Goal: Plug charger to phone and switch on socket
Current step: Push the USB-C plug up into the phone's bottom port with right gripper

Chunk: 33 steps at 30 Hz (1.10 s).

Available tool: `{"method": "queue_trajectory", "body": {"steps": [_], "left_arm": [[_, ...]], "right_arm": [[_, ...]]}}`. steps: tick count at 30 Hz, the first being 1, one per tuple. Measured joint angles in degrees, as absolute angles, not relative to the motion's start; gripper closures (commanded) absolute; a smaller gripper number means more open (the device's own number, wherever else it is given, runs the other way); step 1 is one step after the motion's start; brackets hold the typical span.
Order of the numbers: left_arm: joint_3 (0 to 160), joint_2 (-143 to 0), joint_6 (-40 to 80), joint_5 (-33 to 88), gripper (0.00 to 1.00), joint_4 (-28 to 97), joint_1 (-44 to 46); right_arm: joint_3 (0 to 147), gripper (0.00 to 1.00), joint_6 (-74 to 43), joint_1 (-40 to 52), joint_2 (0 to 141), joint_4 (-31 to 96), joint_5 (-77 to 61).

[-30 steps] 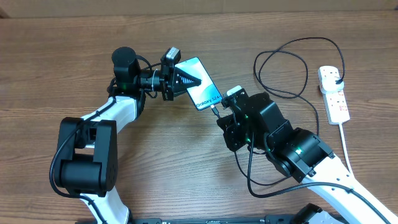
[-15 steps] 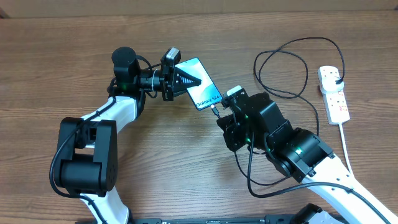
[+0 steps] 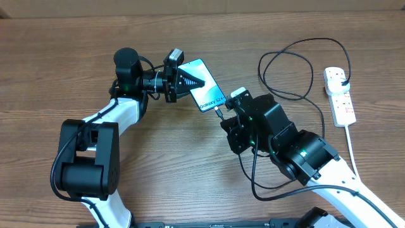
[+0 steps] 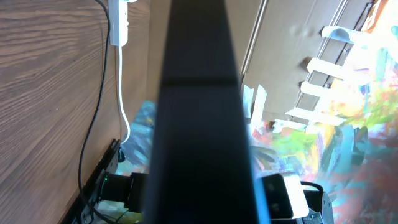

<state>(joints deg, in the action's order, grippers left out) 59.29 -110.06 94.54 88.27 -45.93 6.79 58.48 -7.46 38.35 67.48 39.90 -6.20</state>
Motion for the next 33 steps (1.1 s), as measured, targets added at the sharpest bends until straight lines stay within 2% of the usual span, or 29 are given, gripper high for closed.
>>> {"method": "queue_trajectory", "body": {"steps": [33], "left_arm": [[59.3,-110.1,93.0,88.4,0.96,-45.9,6.8]], "right_arm": [[58.5,0.96,-7.5,38.3,68.2,39.7,-7.0]]}}
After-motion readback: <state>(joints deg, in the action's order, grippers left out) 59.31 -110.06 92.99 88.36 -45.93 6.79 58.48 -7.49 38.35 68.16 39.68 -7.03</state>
